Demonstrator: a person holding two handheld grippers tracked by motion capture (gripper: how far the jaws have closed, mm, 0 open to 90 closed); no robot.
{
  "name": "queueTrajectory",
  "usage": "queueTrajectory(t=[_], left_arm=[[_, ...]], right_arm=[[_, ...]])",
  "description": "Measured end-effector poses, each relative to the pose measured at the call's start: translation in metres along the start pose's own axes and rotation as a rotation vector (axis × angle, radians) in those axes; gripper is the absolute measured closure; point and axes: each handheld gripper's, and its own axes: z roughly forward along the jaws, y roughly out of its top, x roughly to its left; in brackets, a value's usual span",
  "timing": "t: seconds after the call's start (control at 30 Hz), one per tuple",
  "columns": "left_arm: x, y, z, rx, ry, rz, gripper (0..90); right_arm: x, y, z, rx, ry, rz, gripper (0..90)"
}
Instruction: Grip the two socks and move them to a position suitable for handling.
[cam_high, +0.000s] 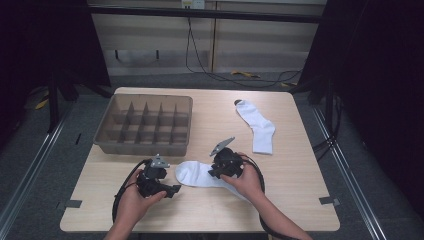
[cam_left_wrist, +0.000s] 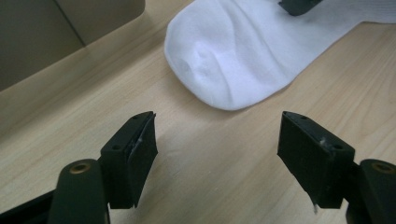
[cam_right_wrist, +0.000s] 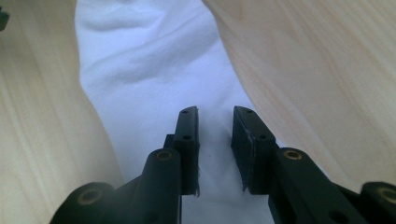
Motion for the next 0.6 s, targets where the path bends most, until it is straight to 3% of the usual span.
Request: queueTrajectory(t=[0.2,0.3,0.4,0.47,0.53,0.57,0.6], left_arm=[[0.0,0.0,0.0,-0.004,-0.004,-0.01,28.0],[0.0,0.001,0.0,-0.003,-0.003,-0.005,27.9],[0.0,0.002,0.0,-0.004,-0.006,-0.007,27.6],[0.0,0.002,0.001,-0.002,-0.016,-0.006,27.6],[0.0,0.003,0.001,0.004,-0.014,-0.004,27.6],[0.0,0.003,0.001,0.004,-0.014,-0.004,27.6],[0.0,0.003,0.001,0.004,-0.015,-0.003,27.6]], right_arm=[[0.013,-0.018,-0.013,0.013,0.01,-0.036,72.5],[0.016,-0.028,-0.021,0.034,0.012,-0.034,68.0],[0.004,-0.034,-0.036,0.015,0.02,0.035,61.6],[-0.003,-0.034,-0.04,-0.003,0.016,0.05,61.2],[-0.027,-0.034,-0.051,-0.029,-0.023,0.126,59.5],[-0.027,-0.034,-0.051,-0.029,-0.023,0.126,59.5],[-0.044,-0.033,-0.057,-0.031,-0.066,0.167,58.2]])
